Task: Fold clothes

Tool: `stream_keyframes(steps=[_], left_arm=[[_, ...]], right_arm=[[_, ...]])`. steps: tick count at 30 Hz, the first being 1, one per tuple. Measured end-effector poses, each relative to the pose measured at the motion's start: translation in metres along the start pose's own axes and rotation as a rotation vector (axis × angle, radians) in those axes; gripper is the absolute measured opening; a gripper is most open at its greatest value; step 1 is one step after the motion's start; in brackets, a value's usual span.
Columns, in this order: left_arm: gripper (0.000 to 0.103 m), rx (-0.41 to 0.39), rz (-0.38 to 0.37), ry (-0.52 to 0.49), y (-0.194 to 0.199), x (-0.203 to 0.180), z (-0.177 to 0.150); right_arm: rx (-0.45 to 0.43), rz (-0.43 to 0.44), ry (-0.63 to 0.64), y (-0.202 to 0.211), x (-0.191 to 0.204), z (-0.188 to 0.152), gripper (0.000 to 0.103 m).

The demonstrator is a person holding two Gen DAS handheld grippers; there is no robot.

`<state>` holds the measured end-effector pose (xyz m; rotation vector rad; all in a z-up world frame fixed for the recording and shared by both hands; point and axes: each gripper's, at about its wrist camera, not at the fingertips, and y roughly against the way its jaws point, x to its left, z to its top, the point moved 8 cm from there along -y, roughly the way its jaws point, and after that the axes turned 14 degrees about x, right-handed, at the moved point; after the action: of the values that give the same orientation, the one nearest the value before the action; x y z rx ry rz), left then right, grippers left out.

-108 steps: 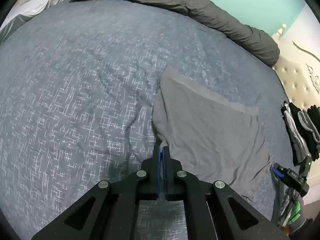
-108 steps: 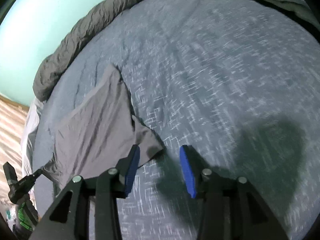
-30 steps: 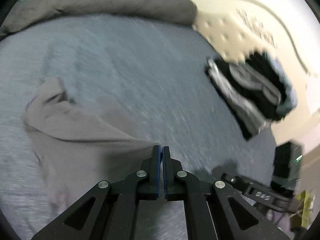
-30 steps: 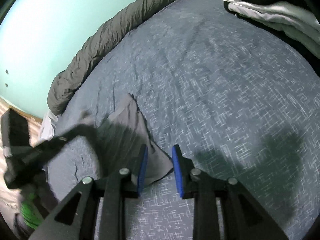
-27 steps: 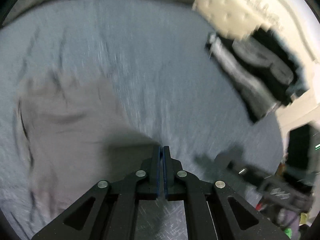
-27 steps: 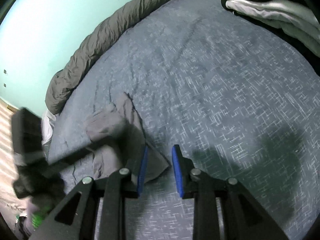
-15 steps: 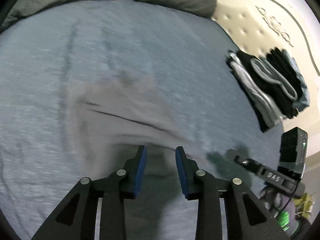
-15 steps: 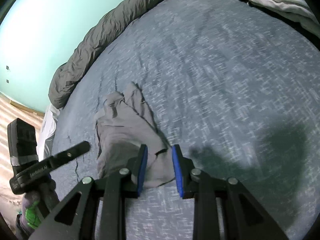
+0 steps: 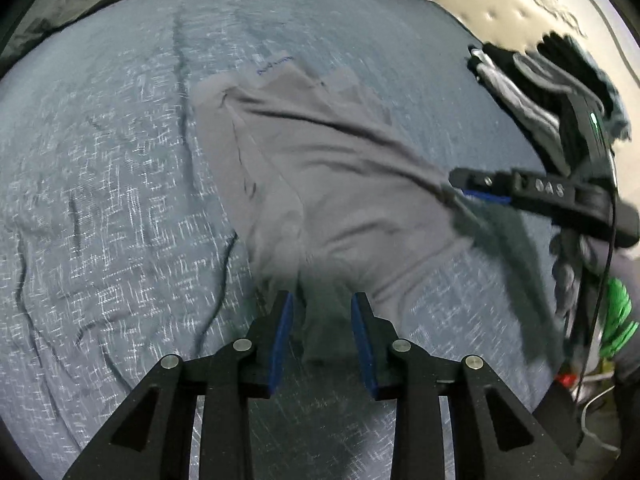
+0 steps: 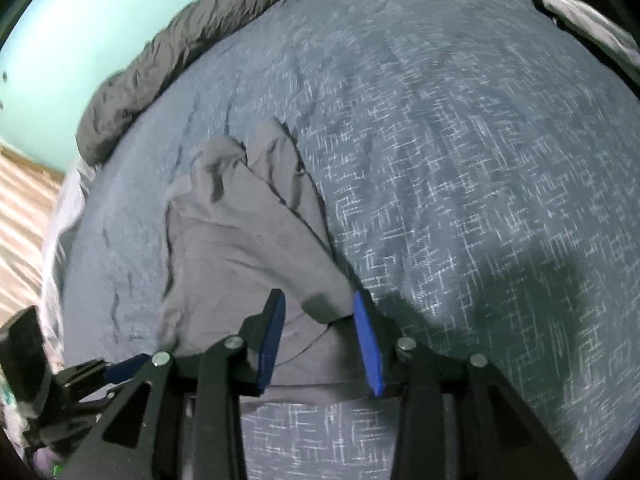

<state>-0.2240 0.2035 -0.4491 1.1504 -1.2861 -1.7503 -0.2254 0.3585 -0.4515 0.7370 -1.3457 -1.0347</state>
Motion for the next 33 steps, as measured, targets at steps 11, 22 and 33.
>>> stream_keyframes(steps=[11,22,33], left_arm=[[0.033,0.003,0.033,-0.081,-0.006,-0.025,-0.010],[0.033,-0.001,0.052,-0.085,-0.012,-0.034,-0.013],[0.015,0.016,0.040,-0.095,-0.024,-0.036,-0.010]], right_arm=[[-0.009,-0.018,0.051,0.003,0.003,0.003,0.000],[-0.045,-0.070,0.032,0.013,0.003,0.007,0.024],[0.009,-0.184,0.148,-0.012,0.011,-0.005,0.008]])
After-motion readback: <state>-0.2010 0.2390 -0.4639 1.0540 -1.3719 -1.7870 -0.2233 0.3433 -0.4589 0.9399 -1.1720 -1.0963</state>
